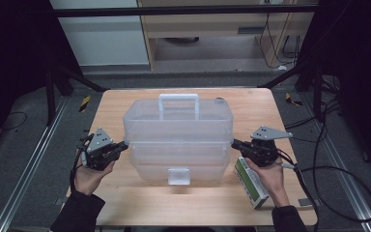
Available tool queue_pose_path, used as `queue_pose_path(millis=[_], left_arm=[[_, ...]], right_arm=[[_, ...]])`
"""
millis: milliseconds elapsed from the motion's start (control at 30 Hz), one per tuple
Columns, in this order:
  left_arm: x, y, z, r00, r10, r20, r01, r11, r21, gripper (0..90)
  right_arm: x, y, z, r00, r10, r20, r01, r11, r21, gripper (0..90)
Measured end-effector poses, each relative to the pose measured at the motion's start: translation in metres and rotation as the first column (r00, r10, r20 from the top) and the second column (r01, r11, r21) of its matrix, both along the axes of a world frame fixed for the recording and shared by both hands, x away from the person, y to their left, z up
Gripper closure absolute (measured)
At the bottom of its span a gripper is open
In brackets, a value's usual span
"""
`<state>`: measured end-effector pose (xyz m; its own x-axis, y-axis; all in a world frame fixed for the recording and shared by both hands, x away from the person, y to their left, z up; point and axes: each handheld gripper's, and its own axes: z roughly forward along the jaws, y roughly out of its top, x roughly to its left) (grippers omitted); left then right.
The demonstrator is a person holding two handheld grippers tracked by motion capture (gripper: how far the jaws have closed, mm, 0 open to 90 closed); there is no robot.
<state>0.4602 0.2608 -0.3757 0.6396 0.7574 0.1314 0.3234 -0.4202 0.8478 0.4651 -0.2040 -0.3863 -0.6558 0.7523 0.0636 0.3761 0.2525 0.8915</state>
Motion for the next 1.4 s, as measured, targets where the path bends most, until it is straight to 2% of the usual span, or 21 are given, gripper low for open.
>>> queue_pose_path(millis=[600, 900, 1000, 1100, 1400], left_arm=[[0.007, -0.004, 0.009, 0.9998, 0.001, 0.021, -0.001, 1.0000, -0.003, 89.6], [0.004, -0.003, 0.007, 0.9994, 0.015, 0.030, -0.015, 0.9999, -0.004, 89.1], [0.001, 0.001, 0.008, 0.9979, 0.052, 0.040, -0.052, 0.9986, 0.011, 84.5], [-0.001, 0.005, 0.009, 0.9965, 0.072, 0.041, -0.072, 0.9974, -0.001, 80.5], [0.006, 0.000, 0.004, 0.9929, 0.102, 0.061, -0.103, 0.9947, 0.001, 59.3]], right_arm=[[0.007, 0.000, 0.009, 0.9999, 0.003, 0.014, -0.003, 1.000, -0.005, 90.0], [0.007, 0.000, 0.011, 0.9998, 0.000, 0.018, 0.001, 1.000, -0.013, 90.0], [0.007, 0.000, 0.010, 0.9998, 0.000, 0.018, 0.001, 1.000, -0.016, 90.0], [0.007, 0.000, 0.010, 0.9999, 0.000, 0.017, 0.000, 1.000, -0.015, 90.0], [0.007, 0.000, 0.010, 0.9999, 0.001, 0.016, -0.001, 1.000, -0.015, 90.0]])
